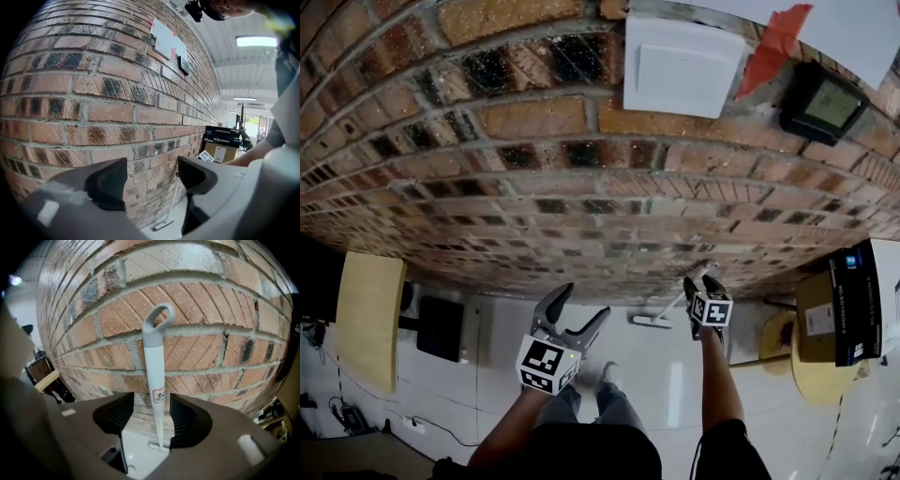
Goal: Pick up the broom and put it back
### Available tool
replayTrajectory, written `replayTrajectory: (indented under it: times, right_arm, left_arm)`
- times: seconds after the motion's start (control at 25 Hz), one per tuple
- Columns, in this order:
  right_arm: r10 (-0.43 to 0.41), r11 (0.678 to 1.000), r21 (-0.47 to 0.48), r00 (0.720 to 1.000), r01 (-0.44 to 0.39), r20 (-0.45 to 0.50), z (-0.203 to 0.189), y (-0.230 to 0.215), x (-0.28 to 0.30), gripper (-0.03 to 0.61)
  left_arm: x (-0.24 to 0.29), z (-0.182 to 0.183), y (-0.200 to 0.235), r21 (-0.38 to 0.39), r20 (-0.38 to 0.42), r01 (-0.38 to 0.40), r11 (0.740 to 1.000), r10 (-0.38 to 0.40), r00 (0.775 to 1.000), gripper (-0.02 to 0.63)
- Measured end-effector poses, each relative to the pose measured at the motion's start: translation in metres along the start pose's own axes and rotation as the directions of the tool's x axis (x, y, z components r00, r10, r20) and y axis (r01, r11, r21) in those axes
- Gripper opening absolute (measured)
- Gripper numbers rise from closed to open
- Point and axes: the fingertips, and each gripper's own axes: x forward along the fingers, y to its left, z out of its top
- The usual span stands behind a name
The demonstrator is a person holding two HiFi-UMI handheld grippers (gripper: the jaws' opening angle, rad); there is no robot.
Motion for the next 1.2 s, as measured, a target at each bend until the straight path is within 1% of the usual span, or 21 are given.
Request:
replayTrajectory:
  times: [0.12,0.2,0.28,0.36,0.4,0.48,0.56,0.64,0.68,0.76,0.84,0.96,1.04,1.12,1.2]
  right_arm:
    - [-0.016,0.999,0.033,1.0,0.015,0.018,-0.003,-0.008,-0.013,0.249]
    - [-0.029,0.998,0.054,0.998,0.025,0.061,-0.001,-0.009,-0.029,0.262]
    - [-0.026,0.999,0.041,0.994,0.022,0.107,0.0,-0.003,-0.053,0.273]
    - [-0.009,1.0,-0.003,0.99,0.009,0.14,0.0,0.015,-0.079,0.332]
    - [0.004,1.0,-0.023,0.987,0.0,0.159,0.002,0.028,-0.093,0.348]
    - [0.034,0.999,-0.049,0.976,-0.024,0.214,0.012,0.058,-0.123,0.359]
    - [0.086,0.995,-0.071,0.958,-0.068,0.274,0.024,0.096,-0.153,0.359]
    - [0.164,0.985,-0.108,0.934,-0.136,0.316,0.039,0.14,-0.174,0.359]
    - [0.204,0.977,-0.125,0.919,-0.171,0.336,0.049,0.16,-0.182,0.359]
    - [0.278,0.959,-0.154,0.881,-0.236,0.383,0.072,0.197,-0.197,0.359]
    - [0.34,0.939,-0.203,0.844,-0.278,0.415,0.094,0.235,-0.205,0.359]
    - [0.395,0.916,-0.254,0.805,-0.31,0.442,0.123,0.293,-0.215,0.359]
    - [0.421,0.904,-0.288,0.776,-0.317,0.47,0.137,0.32,-0.232,0.359]
    - [0.415,0.905,-0.308,0.76,-0.292,0.499,0.144,0.339,-0.247,0.359]
    - [0.394,0.914,-0.31,0.754,-0.262,0.525,0.142,0.356,-0.264,0.357]
  left_arm:
    - [-0.002,0.002,-0.002,-0.003,0.011,-0.005,1.0,0.005,1.0,0.342]
    - [-0.003,0.001,-0.002,-0.004,0.015,-0.01,1.0,0.01,1.0,0.342]
    - [-0.005,-0.002,-0.002,-0.022,0.019,-0.019,1.0,0.019,1.0,0.342]
    - [-0.013,-0.008,0.002,-0.07,0.023,-0.044,0.997,0.046,0.999,0.342]
    - [-0.018,-0.013,0.005,-0.094,0.024,-0.058,0.994,0.061,0.998,0.342]
    - [-0.031,-0.02,0.007,-0.112,0.019,-0.079,0.991,0.082,0.996,0.342]
    - [-0.049,-0.024,0.006,-0.115,0.023,-0.101,0.988,0.104,0.994,0.342]
    - [-0.064,-0.025,0.006,-0.126,0.046,-0.119,0.985,0.125,0.991,0.342]
    - [-0.068,-0.022,0.007,-0.134,0.062,-0.125,0.983,0.134,0.989,0.342]
    - [-0.078,-0.012,0.015,-0.153,0.101,-0.139,0.978,0.155,0.983,0.342]
    - [-0.094,0.001,0.027,-0.165,0.141,-0.171,0.971,0.194,0.971,0.342]
    - [-0.126,0.018,0.045,-0.157,0.203,-0.225,0.962,0.255,0.946,0.342]
    - [-0.143,0.026,0.05,-0.141,0.24,-0.234,0.962,0.263,0.934,0.342]
    - [-0.163,0.031,0.059,-0.122,0.266,-0.236,0.964,0.261,0.928,0.342]
    - [-0.19,0.031,0.067,-0.114,0.287,-0.234,0.965,0.258,0.923,0.342]
